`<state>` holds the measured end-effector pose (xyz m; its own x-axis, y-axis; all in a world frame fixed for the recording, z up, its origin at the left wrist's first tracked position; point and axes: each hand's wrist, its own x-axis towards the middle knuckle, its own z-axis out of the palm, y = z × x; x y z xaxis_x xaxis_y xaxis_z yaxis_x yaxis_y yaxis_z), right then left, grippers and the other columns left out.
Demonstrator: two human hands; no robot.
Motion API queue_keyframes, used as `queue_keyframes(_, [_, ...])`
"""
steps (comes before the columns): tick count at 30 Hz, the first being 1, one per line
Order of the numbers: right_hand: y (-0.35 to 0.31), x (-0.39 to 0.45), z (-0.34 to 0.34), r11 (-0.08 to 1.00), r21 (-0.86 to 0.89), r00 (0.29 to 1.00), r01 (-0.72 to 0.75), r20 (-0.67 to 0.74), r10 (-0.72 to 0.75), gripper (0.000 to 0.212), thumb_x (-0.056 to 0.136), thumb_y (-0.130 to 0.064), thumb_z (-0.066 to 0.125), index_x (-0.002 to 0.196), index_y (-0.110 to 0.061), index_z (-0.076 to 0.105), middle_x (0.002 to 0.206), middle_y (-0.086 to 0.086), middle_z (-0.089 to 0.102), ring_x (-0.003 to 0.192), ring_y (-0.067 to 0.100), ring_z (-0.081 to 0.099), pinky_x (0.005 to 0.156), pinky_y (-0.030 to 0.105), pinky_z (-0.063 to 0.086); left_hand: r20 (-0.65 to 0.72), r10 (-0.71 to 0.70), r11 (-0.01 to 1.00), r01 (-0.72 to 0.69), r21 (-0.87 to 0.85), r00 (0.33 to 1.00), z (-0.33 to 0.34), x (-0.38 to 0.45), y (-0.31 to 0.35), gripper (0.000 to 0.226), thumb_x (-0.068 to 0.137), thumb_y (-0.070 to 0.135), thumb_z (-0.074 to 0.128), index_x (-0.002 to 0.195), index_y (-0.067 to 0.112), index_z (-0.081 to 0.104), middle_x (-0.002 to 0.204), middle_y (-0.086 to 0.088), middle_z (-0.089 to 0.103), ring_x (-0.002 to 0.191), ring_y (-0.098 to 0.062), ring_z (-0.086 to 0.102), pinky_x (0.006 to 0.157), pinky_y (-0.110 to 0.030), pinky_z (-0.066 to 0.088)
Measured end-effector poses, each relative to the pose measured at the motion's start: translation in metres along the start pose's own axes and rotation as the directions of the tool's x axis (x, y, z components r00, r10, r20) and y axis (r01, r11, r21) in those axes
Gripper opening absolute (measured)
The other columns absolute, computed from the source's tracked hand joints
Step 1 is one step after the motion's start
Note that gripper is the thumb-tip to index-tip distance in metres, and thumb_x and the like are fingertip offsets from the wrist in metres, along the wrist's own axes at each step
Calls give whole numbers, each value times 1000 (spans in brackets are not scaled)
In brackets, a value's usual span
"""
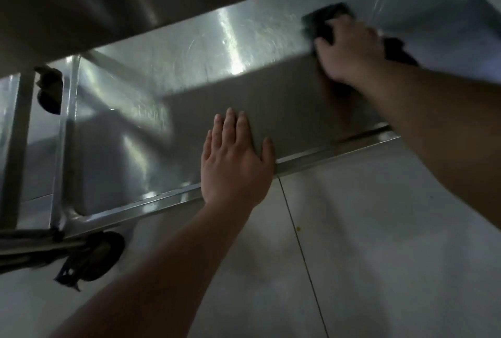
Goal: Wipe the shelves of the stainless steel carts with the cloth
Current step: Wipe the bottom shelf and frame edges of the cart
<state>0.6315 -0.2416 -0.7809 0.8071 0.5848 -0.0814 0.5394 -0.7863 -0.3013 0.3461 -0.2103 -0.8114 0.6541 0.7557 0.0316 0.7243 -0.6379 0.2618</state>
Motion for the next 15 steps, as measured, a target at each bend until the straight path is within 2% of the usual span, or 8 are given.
queue_keyframes(2, [-52, -25, 19, 948, -38, 944, 316, 109, -310, 62, 104, -56, 39, 159, -26, 38, 169, 5, 31, 154, 28, 28, 126, 50, 19, 6, -6, 1000, 6, 4, 1000, -1, 0, 0, 76, 103, 62, 30, 167, 20, 27, 176, 0, 20, 163, -16, 6, 129, -31, -2])
queue_keyframes(4, [-74, -53, 33, 836, -13, 818, 548, 214, -533, 62, 105, -59, 37, 161, -33, 33, 173, -1, 23, 159, 21, 16, 129, 48, 9, 12, 1, 1000, -1, 8, 1000, -1, -1, 0, 76, 103, 60, 31, 167, 18, 27, 175, -2, 21, 163, -17, 7, 130, -33, 1])
queue_keyframes(6, [-61, -70, 33, 759, 30, 732, 650, 244, -636, 60, 104, -61, 35, 160, -38, 31, 172, -6, 22, 160, 15, 13, 130, 46, 6, 12, 8, 1000, -8, 0, 1000, -2, -1, 0, 75, 103, 57, 33, 167, 17, 27, 175, -3, 21, 163, -18, 8, 130, -33, 3])
queue_keyframes(7, [-45, -74, 28, 753, 34, 726, 658, 240, -645, 61, 104, -62, 35, 160, -38, 32, 172, -6, 25, 160, 14, 14, 130, 45, 6, 12, 11, 1000, -11, -7, 1000, -2, -2, 0, 75, 103, 57, 33, 166, 17, 28, 175, -3, 22, 163, -19, 9, 130, -34, 3])
queue_keyframes(9, [-1, -77, 14, 801, 2, 784, 599, 201, -587, 64, 101, -64, 36, 158, -35, 37, 170, -2, 31, 159, 17, 20, 128, 45, 11, 15, 13, 1000, -12, -26, 1000, -2, -3, -1, 74, 103, 56, 35, 166, 18, 29, 175, -3, 22, 163, -18, 9, 131, -34, 3])
queue_keyframes(12, [87, -81, -11, 938, -36, 938, 344, 64, -342, 77, 93, -74, 32, 156, -30, 41, 166, 7, 38, 153, 30, 33, 125, 51, 24, 45, 2, 998, 1, -61, 999, -5, -2, -2, 71, 105, 56, 33, 167, 21, 25, 176, 0, 16, 163, -16, 3, 129, -32, -2])
queue_keyframes(15, [170, -71, -35, 994, -49, 994, 98, 58, -96, 86, 89, -81, 28, 156, -27, 37, 163, 13, 40, 147, 40, 41, 121, 60, 30, 108, 21, 997, -13, -76, 994, -12, 4, -1, 71, 106, 56, 32, 168, 22, 22, 177, -1, 12, 164, -18, 1, 128, -34, -1])
